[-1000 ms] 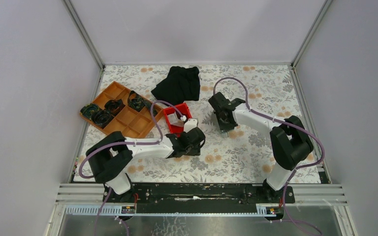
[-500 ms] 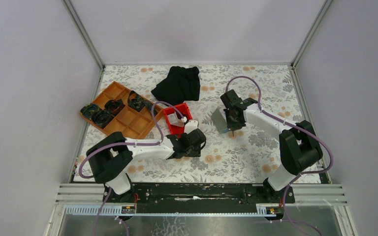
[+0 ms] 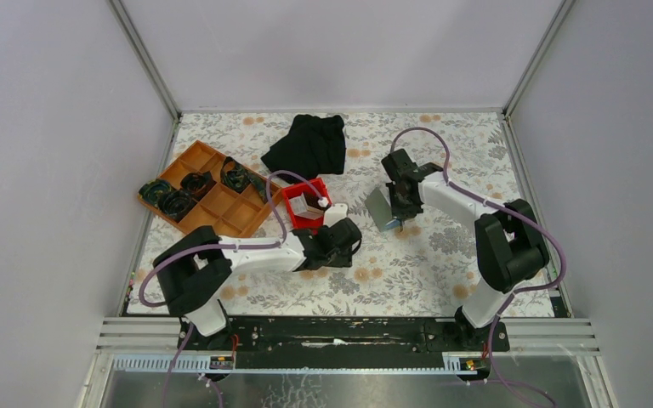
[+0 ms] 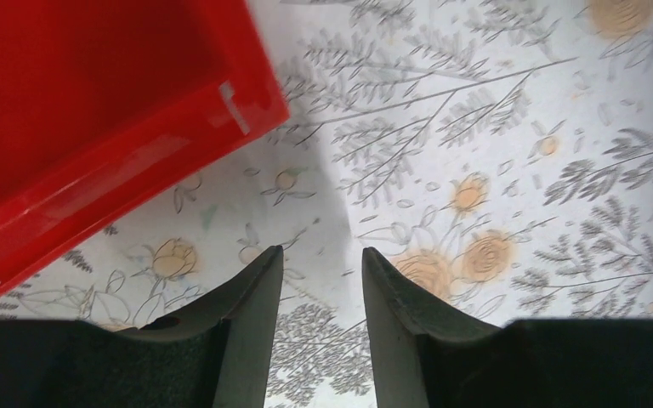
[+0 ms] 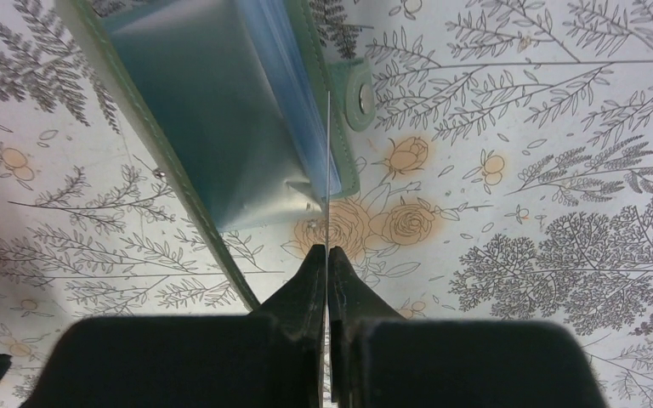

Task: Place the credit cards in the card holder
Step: Open the card holder at the center of the board, then move the storage box to the center of the board.

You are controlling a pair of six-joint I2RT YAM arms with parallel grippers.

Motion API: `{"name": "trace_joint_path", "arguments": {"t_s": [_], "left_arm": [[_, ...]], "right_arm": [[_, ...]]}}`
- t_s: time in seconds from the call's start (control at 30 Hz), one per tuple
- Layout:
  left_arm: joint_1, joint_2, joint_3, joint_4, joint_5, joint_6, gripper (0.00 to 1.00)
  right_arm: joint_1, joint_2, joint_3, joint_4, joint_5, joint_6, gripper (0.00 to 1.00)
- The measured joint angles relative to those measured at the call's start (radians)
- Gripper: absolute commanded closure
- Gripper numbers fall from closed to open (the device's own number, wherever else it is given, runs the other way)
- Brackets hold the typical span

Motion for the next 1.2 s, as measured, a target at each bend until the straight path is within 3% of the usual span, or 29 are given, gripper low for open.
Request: {"name": "trace_joint_path", "arguments": {"t_s": [0.27,0.43,0.6,1.2], "left_arm": [[-0.003,0.020,0.161,-0.059,-0.045,0.031,0.52],[-0.003,-0.066,0.166,-0.153,-0.115,0.019,0.43],[-0.003,-0.126,0.166,-0.201,-0.183,0.014,0.41],[0.045,0.041,0.266,-0.211,-0.278,0.042,0.39]], "right_arm": [[-0.001,0.028,0.074,-0.012,0.003,-0.024,1.00],[-0.002,0.031,0.094,-0.026,0.003,-0.035,1.00],[-0.002,0.031,0.095,-0.033,0.003,-0.045,1.00],[-0.002,0.031,0.094,-0.032,-0.005,-0.054,1.00]]}}
